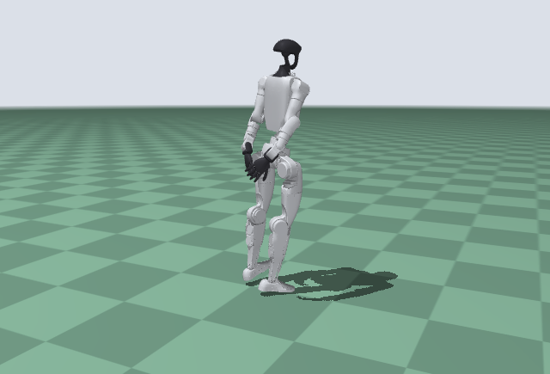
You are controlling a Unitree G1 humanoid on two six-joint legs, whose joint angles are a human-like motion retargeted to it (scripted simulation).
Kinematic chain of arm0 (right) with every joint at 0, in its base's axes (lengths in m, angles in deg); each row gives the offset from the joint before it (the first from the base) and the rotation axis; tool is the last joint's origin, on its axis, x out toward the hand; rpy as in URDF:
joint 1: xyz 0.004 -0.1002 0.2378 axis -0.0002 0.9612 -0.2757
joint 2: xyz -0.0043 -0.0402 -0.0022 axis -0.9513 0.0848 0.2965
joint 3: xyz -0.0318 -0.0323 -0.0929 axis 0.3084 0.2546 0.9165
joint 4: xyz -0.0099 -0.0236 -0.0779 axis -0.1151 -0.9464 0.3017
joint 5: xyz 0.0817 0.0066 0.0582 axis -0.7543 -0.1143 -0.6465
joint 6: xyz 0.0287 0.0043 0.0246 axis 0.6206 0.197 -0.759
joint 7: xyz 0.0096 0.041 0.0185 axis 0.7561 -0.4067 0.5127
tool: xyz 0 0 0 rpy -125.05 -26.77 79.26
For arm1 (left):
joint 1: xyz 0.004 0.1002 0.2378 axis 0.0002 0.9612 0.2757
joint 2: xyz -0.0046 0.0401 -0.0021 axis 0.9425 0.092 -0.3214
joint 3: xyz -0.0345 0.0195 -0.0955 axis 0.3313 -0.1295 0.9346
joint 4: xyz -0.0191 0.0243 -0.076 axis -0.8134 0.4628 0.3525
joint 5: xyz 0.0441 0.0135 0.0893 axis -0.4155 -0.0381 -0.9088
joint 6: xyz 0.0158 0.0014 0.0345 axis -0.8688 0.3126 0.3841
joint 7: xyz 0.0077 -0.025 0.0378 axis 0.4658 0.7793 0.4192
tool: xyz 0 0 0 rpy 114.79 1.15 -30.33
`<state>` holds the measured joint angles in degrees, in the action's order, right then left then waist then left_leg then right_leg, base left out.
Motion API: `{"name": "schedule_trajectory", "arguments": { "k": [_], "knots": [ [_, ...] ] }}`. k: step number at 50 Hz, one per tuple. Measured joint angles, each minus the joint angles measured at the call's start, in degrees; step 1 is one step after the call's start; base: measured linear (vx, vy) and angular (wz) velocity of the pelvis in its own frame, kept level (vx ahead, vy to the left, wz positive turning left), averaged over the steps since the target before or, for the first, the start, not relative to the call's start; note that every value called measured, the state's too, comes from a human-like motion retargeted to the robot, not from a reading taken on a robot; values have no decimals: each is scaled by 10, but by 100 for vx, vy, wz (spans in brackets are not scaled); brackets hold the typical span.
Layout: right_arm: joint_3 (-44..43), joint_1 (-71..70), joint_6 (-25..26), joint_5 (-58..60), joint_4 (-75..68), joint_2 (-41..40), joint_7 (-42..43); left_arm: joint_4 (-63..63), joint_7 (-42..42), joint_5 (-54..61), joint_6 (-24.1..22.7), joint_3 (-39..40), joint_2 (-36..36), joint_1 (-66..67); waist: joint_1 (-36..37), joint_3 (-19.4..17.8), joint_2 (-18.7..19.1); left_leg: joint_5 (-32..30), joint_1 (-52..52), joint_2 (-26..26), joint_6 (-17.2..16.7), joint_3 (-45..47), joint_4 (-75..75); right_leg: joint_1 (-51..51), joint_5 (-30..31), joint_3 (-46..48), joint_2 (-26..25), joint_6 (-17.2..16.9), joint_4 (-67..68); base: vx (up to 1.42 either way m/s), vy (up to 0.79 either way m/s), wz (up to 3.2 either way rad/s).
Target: In place motions
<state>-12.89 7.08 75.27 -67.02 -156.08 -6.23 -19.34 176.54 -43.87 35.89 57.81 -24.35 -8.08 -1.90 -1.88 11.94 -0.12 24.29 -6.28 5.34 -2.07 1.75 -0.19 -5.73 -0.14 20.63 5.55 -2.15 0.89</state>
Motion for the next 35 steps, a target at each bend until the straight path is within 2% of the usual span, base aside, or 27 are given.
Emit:
{"name": "schedule_trajectory", "arguments": {
  "k": [2,3,6,10,13,19,24,25,27,30,32,35],
  "knots": [
    [24,-13,36,2,0,2,32,0,-62,46,0,-9,-17,9,-3,-13,5,0,2,-4,-1,6,0,-1,2,-5,-2,0,1,-16,2,-30],
    [39,-24,39,7,0,3,48,0,-98,63,-11,-17,-24,8,-4,-19,6,0,4,-5,-1,9,0,-1,3,-8,-3,1,1,-14,2,-28],
    [73,-72,14,55,0,6,61,0,-148,47,-43,-35,-37,-14,-6,-27,9,-1,7,-7,-1,14,1,-2,6,-12,-5,2,2,-9,1,-16],
    [92,-159,-28,171,14,12,-17,-8,-79,-45,-29,-90,-32,-70,-1,-16,6,-4,-3,-6,-2,14,0,-12,10,-14,-2,3,4,-3,-1,0],
    [126,-207,-45,221,87,18,-96,-51,-16,-128,-8,-144,-21,-113,3,-9,3,-5,-5,-3,-1,12,0,-14,12,-14,0,5,4,-7,-4,3],
    [186,-304,-87,249,238,41,-96,-148,98,-289,2,-260,26,-210,11,-18,-2,-9,2,-1,-1,8,-3,-4,15,-11,1,7,4,-9,-5,5],
    [229,-334,-71,226,415,62,-87,-240,90,-343,-17,-324,66,-253,15,-24,-6,-14,6,-1,-1,3,-3,4,16,-5,0,8,3,0,0,0],
    [235,-332,-74,218,463,67,-96,-254,78,-347,-24,-331,72,-257,16,-25,-6,-14,7,-1,0,3,-3,5,16,-5,0,8,3,0,0,0],
    [246,-327,-112,209,572,84,-95,-271,50,-352,-40,-336,79,-258,16,-26,-6,-15,10,-1,0,2,-2,9,15,-3,0,8,3,0,0,0],
    [259,-328,-173,247,736,120,-40,-272,12,-344,-61,-336,82,-250,10,-24,-4,-15,11,-1,1,1,-2,11,15,-1,-1,8,3,0,0,0],
    [256,-339,-201,293,830,147,42,-248,-1,-331,-68,-330,77,-242,5,-20,-4,-14,12,-1,2,1,-2,11,14,-2,-2,8,3,0,0,0],
    [239,-363,-224,325,950,184,215,-186,10,-326,-62,-313,63,-230,5,-15,-5,-13,14,0,3,4,0,11,13,-4,-2,8,2,4,-1,-5]
  ]
}}
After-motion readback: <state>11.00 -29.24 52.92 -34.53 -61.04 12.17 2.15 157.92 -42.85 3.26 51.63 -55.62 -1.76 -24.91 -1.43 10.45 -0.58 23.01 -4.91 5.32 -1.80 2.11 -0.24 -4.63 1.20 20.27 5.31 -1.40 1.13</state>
